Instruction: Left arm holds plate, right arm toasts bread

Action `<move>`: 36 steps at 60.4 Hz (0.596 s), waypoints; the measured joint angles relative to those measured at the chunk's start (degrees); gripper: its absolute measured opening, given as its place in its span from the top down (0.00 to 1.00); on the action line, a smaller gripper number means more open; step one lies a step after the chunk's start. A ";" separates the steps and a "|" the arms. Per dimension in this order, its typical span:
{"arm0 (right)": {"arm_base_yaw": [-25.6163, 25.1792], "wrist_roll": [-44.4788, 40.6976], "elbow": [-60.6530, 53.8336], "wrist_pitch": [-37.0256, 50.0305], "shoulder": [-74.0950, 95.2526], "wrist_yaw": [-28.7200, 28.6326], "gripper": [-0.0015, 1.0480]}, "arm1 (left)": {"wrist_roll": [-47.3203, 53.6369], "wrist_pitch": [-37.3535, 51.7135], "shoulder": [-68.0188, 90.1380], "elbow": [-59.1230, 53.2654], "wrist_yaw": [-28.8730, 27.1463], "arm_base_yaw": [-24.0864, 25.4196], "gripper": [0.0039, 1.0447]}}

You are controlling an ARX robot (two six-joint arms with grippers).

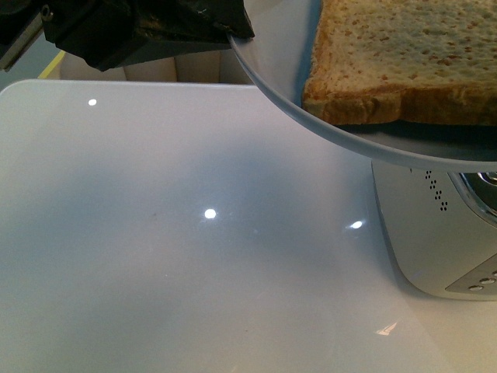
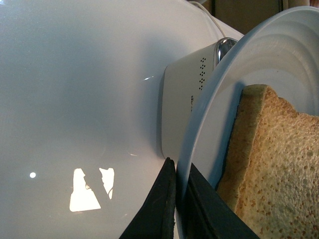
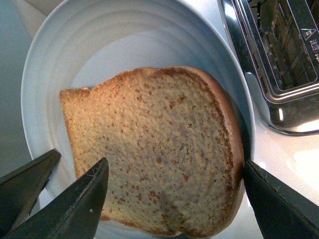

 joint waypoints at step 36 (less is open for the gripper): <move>0.44 -0.04 -1.57 -0.83 2.19 -0.02 0.92 | 0.00 0.00 0.00 0.00 -0.22 0.00 0.97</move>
